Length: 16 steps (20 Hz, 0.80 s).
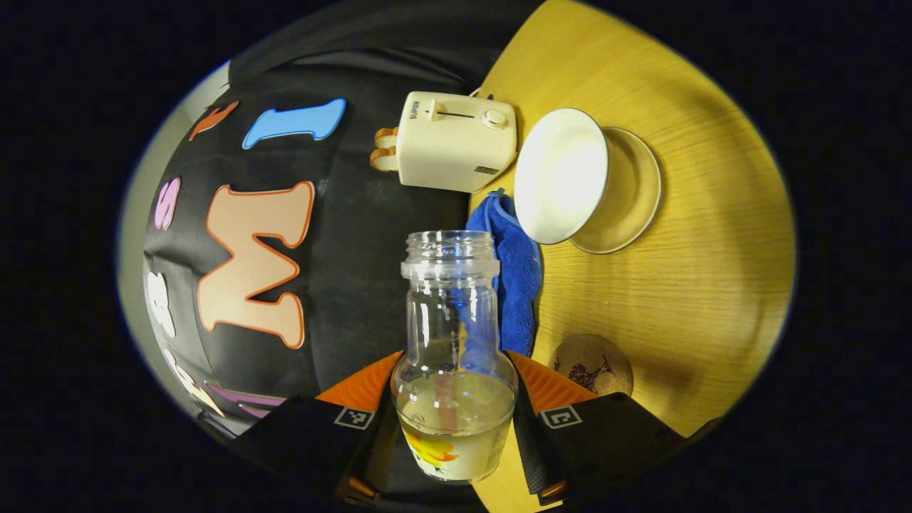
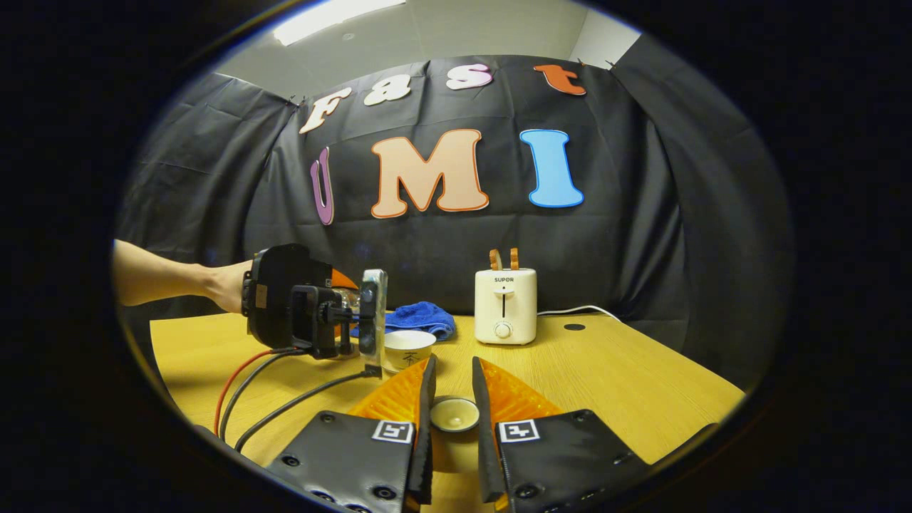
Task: Open the teacup lid with one hand, grasp the water bottle and pour water into the teacup with the other hand; after pouring, place the water bottle on the coaster and then close the teacup lid.
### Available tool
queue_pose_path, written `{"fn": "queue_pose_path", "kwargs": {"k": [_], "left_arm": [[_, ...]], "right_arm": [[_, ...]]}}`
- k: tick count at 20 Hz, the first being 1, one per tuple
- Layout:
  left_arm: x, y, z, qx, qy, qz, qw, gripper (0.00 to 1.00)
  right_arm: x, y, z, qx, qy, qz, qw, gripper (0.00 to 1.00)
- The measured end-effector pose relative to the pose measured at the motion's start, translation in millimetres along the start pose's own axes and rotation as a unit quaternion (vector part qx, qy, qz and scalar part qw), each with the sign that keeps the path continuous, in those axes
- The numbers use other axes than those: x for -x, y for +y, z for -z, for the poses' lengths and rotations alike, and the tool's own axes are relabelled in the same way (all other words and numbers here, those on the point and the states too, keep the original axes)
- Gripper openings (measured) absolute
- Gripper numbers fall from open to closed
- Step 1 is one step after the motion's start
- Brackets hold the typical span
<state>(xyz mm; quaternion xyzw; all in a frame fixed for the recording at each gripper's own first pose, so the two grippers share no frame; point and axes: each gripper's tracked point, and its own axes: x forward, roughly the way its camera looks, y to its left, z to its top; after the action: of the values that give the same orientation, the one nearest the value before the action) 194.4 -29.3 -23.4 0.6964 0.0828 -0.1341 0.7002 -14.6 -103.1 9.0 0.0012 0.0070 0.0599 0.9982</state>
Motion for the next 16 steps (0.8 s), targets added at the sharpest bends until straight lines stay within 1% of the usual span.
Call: {"fn": "queue_pose_path", "kwargs": {"k": [2,3,4,7,11,12,16], "left_arm": [[1.6,-0.2,-2.0,-0.031,0.003,0.009,0.999,0.69],[2.8,-1.3,-4.2,-0.041,0.004,0.014,0.999,0.7],[3.8,-1.3,-6.2,-0.052,0.004,0.017,0.998,0.69],[8.0,-1.3,-11.3,-0.086,0.012,0.023,0.996,0.69],[12.2,2.8,-13.3,-0.128,0.018,0.019,0.991,0.69],[13.2,4.3,-13.7,-0.138,0.021,0.018,0.99,0.67],[15.7,9.6,-15.6,-0.162,0.027,0.017,0.986,0.69]], "right_arm": [[-0.2,0.4,0.5,-0.001,0.0,-0.001,1.0,0.29],[0.0,0.7,-0.1,-0.002,0.0,-0.002,1.0,0.29],[0.1,0.8,0.3,-0.003,0.0,-0.003,1.0,0.29],[0.4,1.4,-0.3,-0.008,0.001,-0.006,1.0,0.29],[0.8,1.7,-0.5,-0.016,0.002,-0.008,1.0,0.29],[0.8,2.2,-0.5,-0.019,0.002,-0.009,1.0,0.29],[0.6,2.4,-0.7,-0.033,0.003,-0.01,0.999,0.29]]}}
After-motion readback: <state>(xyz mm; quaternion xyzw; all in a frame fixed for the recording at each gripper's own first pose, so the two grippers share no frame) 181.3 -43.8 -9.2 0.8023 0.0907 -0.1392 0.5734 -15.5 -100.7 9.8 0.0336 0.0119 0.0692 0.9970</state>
